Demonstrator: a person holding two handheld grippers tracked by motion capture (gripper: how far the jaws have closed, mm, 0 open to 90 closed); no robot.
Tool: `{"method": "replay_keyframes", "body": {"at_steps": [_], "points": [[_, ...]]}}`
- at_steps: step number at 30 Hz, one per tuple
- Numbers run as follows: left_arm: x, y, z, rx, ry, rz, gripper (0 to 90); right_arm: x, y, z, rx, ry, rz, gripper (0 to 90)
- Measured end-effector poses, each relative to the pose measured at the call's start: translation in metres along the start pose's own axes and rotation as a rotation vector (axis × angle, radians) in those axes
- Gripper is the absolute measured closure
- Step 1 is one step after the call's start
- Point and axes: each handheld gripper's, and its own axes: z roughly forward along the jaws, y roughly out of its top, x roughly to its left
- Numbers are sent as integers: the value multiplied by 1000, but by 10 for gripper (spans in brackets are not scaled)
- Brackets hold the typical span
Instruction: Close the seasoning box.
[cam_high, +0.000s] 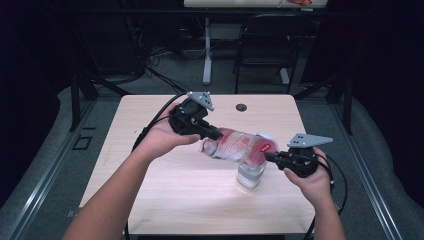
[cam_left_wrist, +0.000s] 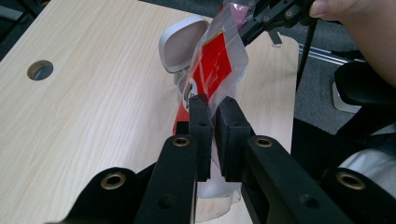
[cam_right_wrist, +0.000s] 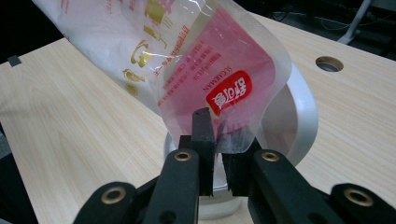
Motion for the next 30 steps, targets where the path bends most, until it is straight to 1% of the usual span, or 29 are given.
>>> {"method": "replay_keyframes", "body": {"at_steps": [2,10,14,19,25,30], "points": [[-1,0,-1,-1,1,-5,862,1,0,1,3,5,0,844],[-3,1,-2,-1,7,3,862,0,1,4,2,10,5,844],[-4,1,-3,-2,11,-1,862,0,1,7,0,17,6,844],[-4,0,-3,-7,17,-8,862,-2,2,11,-8,10,12,843],[-5,0,-3,-7,17,-3,863,-4,3,13,-23,5,27,843],[-4,1,-2,-10,16,-7,863,-5,3,12,-21,3,22,843]]}}
